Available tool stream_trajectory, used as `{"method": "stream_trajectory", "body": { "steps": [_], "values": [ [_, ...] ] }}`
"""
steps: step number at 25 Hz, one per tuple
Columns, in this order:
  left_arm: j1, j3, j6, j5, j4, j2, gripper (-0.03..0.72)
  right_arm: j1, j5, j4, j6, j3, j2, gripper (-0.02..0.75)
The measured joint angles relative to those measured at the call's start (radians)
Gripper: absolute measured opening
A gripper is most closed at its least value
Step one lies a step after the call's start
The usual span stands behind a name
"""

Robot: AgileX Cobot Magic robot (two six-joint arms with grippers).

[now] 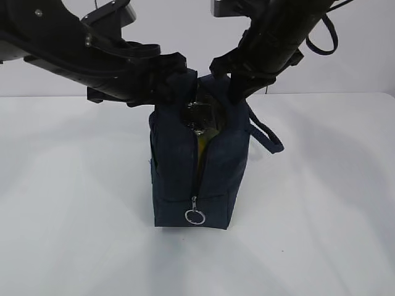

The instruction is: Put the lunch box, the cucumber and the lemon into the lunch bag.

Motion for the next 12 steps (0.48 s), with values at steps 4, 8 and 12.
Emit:
{"method": "stream_trajectory", "body": {
  "steps": [4,8,12],
  "values": [
    [0.0,-0.007,0.0,0.0,-0.002,0.01,-0.007,-0.001,-0.002,-0.002,0.0,0.0,0.0,0.009],
    [0.0,-0.007,0.0,0.0,-0.025,0.011,0.002,-0.001,-0.002,-0.002,0.0,0.0,0.0,0.062],
    [0.0,-0.007,0.0,0.0,-0.047,0.011,0.081,-0.001,0.0,-0.002,0.0,0.0,-0.002,0.279]
  ]
}}
